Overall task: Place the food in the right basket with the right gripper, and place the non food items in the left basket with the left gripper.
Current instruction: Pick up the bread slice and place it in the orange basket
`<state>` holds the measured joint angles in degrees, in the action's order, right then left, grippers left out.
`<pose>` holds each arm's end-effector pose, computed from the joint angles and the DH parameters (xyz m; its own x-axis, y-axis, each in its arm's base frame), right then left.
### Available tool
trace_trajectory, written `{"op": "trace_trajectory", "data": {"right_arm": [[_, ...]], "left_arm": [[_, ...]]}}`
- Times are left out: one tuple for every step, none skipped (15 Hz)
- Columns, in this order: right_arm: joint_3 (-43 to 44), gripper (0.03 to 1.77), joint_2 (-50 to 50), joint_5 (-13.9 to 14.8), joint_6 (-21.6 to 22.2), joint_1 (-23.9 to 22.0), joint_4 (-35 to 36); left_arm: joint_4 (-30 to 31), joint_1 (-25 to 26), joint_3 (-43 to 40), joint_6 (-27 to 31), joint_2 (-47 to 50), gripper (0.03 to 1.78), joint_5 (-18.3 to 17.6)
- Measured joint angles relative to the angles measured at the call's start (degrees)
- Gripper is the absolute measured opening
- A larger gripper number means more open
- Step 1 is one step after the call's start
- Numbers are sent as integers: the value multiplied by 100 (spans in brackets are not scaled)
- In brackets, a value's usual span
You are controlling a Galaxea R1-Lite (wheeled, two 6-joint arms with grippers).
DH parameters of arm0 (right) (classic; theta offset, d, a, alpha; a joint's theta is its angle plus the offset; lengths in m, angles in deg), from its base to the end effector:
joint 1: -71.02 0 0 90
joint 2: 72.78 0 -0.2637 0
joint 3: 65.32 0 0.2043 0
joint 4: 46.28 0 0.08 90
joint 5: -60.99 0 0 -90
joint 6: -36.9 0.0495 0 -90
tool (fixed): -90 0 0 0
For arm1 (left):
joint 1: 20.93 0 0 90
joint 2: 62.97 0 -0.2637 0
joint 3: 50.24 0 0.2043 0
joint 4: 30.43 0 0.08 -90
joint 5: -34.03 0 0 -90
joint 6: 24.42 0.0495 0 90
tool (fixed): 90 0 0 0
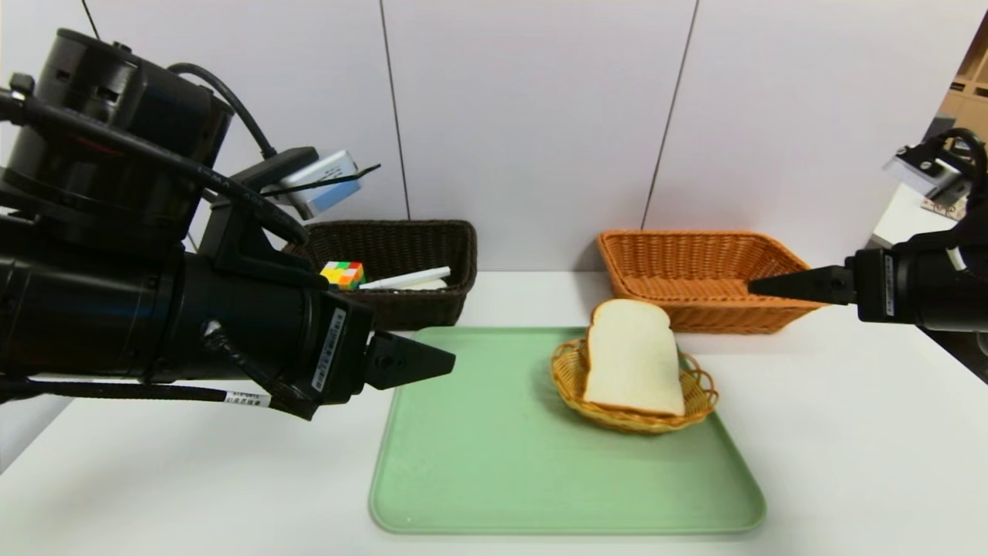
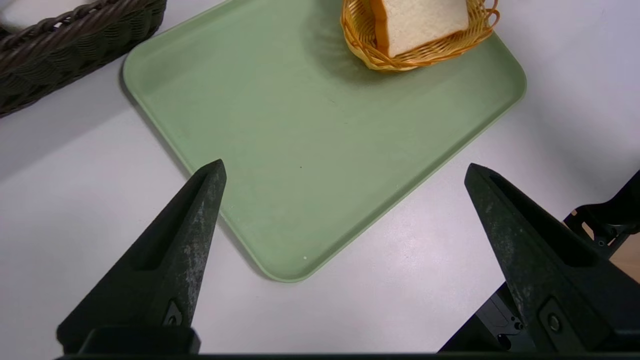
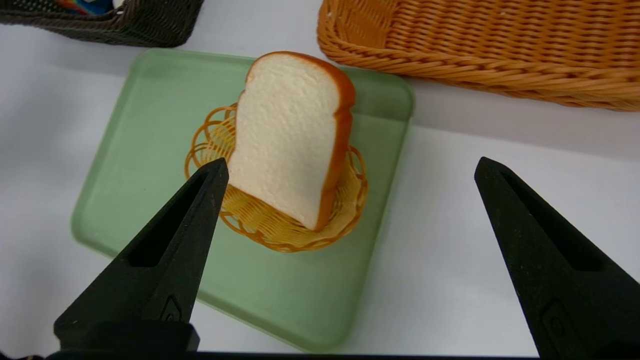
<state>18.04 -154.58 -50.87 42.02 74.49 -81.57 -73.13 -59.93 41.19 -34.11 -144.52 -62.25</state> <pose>0.2697 0.0348 0.1966 0.7479 0.4184 -0.5154 -0.3143 0.9070 0.2801 0.2073 -0.1748 0.2259 0.5803 -0.6107 -0.5387 0.6161 0.7618 -0.1999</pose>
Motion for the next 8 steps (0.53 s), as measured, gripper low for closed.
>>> {"op": "trace_trajectory", "data": {"right_arm": [[212,170,-202,-210,5,11,-132],[400,170,-404,-405,9,21,-272],[568,170,-607,-542,5,29,-383],[725,170,-819,-650,6,33,-501],[859,170,-1007,-768,9,32,-625],[981,170,-1189,-942,13,13,-766],[1064,170,-1332,-1119,15,-15,-886],[1117,170,-1457,-1257,44,-41,-951]], "left_arm": [[0,-9,-24,0,-4,169,13],[2,-13,-38,0,-11,169,16],[4,-17,-41,0,-20,169,17],[4,-20,-46,0,-30,169,16],[2,-20,-49,0,-41,169,17],[4,-20,-49,0,-52,169,20],[4,-20,-49,0,-66,169,24],[6,-20,-49,2,-77,169,30]]}}
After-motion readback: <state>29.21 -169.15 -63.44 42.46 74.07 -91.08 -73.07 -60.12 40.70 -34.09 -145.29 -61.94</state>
